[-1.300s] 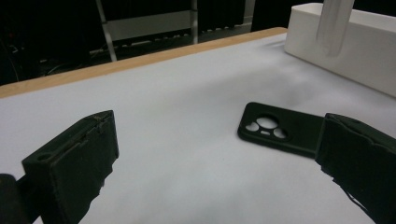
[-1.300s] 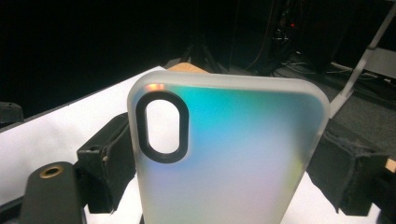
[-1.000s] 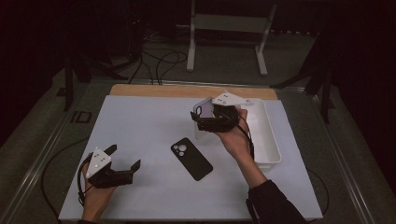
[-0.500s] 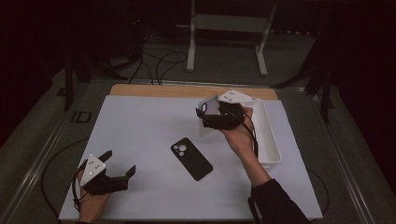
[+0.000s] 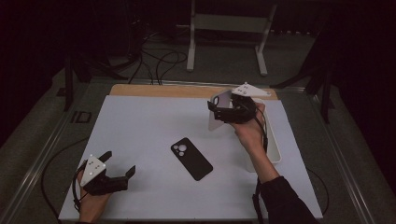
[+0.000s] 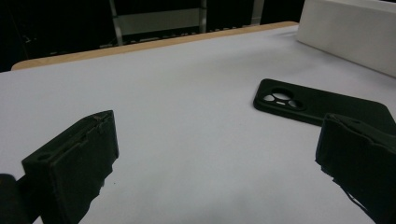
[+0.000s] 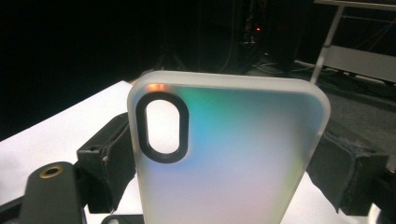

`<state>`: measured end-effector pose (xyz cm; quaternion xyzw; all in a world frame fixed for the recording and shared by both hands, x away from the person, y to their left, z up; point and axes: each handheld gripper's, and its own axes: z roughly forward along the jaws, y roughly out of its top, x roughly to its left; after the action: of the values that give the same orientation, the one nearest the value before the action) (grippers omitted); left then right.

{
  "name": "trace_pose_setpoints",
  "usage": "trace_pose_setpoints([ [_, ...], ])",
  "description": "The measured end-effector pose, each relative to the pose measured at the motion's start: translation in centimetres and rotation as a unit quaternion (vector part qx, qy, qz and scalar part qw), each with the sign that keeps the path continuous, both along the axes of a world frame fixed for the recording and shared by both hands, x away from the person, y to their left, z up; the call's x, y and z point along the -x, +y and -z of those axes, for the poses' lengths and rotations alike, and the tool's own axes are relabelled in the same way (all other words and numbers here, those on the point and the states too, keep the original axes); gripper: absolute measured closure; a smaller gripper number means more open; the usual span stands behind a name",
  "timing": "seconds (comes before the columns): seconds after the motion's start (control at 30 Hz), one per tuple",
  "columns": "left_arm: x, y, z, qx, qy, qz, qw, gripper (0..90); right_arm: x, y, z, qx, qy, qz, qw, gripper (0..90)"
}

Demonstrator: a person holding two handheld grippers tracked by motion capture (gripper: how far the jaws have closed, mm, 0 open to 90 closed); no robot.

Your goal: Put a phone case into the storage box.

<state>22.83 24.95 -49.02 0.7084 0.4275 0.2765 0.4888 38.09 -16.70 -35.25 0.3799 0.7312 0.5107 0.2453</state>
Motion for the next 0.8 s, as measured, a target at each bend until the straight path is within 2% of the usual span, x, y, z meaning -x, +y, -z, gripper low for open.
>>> trace_pose_setpoints([
  [0.37, 0.0, 0.0, 0.0, 0.001, 0.000, -0.001, 1.0000, 0.0, -1.0, -2.4, -0.9, 0.006, 0.000, 0.036, 0.9993, 16.4],
  [0.7, 0.0, 0.1, 0.0, 0.003, -0.001, -0.003, 1.0000, 0.0, -2.0, -4.5, -1.6, 0.007, -0.003, 0.075, 0.9971, 16.4],
  [0.8, 0.0, 0.1, -0.1, 0.004, -0.001, -0.004, 1.0000, 0.0, -2.4, -4.8, -1.6, 0.017, -0.003, 0.090, 0.9958, 16.4],
])
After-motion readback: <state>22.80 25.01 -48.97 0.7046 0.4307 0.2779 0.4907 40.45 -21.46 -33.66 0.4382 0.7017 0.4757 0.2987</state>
